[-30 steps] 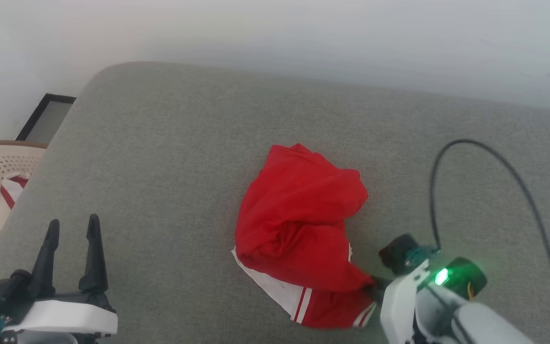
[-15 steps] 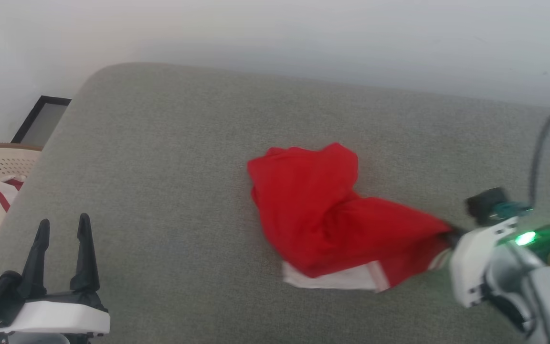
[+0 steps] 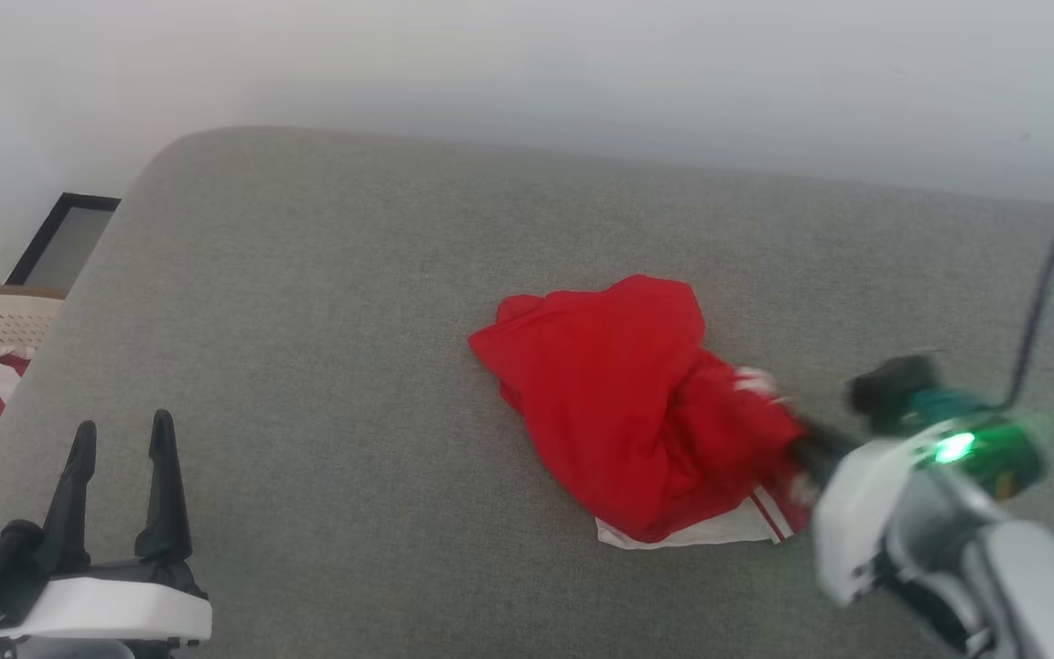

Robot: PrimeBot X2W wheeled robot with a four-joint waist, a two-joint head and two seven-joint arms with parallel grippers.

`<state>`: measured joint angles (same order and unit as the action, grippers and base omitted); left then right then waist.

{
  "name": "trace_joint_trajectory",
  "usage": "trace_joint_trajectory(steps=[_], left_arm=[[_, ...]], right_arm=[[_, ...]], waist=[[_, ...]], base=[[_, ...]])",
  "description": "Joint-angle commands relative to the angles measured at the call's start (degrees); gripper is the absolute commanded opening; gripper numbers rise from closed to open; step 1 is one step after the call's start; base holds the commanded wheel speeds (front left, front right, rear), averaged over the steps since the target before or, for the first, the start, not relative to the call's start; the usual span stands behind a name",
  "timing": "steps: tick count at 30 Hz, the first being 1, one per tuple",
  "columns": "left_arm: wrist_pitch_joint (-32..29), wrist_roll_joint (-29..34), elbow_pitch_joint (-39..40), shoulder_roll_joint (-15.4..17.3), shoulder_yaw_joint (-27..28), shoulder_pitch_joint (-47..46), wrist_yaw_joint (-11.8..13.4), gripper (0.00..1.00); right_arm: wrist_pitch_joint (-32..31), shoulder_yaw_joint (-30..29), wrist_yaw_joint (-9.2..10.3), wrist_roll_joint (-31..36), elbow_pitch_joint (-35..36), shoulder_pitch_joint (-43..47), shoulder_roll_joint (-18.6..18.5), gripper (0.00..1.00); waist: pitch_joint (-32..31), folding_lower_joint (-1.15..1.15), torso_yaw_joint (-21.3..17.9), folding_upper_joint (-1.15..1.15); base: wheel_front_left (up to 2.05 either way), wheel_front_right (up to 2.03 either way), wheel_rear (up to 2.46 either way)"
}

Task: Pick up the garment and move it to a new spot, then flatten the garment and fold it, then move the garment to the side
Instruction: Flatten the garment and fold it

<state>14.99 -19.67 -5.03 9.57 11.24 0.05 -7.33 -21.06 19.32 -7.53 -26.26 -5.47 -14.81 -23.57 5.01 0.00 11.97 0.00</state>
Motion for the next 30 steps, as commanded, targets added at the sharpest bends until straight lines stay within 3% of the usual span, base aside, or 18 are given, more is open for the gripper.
trace_joint_trajectory(steps=[1,9,16,17,18,19,30], left_arm=[[0.27,0.03,0.07,0.19,-0.01,0.6,-0.15,1.0],[0.27,-0.1,0.11,0.34,-0.47,0.37,-0.15,1.0],[0.27,0.14,-0.16,0.45,-0.52,0.3,-0.15,1.0],[0.27,0.13,-0.19,0.38,-0.43,0.38,-0.15,1.0],[0.27,0.27,-0.24,0.43,-0.48,0.46,-0.16,1.0],[0.27,0.35,-0.27,0.45,-0.5,0.5,-0.15,1.0],[0.27,0.77,-0.46,-0.01,0.0,0.91,-0.16,1.0]], right_arm=[[-0.82,3.12,0.08,-1.75,3.17,0.71,0.11,0.0],[-3.6,14.83,0.08,-5.91,9.38,1.22,0.38,0.0],[-4.03,22.7,0.07,-8.14,7.36,0.9,-0.21,0.0],[-3.47,23.65,0.07,-8.48,6.46,0.47,-0.44,0.19],[-3.12,23.88,0.08,-8.03,6.1,0.0,-0.76,0.67],[-2.87,24.03,0.08,-8.17,5.75,-0.2,-0.92,1.0],[-3.17,19.16,0.07,-9.55,8.05,-2.29,-2.15,1.0]], waist=[[-0.11,0.0,-0.07,0.0],[0.03,0.0,0.13,0.0],[-0.02,0.0,0.45,0.0],[-0.06,0.0,0.48,0.0],[-0.06,0.0,0.49,0.0],[-0.06,0.0,0.5,0.0],[-0.32,0.0,0.83,0.0]], base=[[0.0,0.0,0.0],[0.0,0.0,0.0],[0.0,0.0,0.0],[0.0,0.0,0.0],[0.0,0.0,0.0],[0.0,0.0,0.0],[0.0,0.0,0.0]])
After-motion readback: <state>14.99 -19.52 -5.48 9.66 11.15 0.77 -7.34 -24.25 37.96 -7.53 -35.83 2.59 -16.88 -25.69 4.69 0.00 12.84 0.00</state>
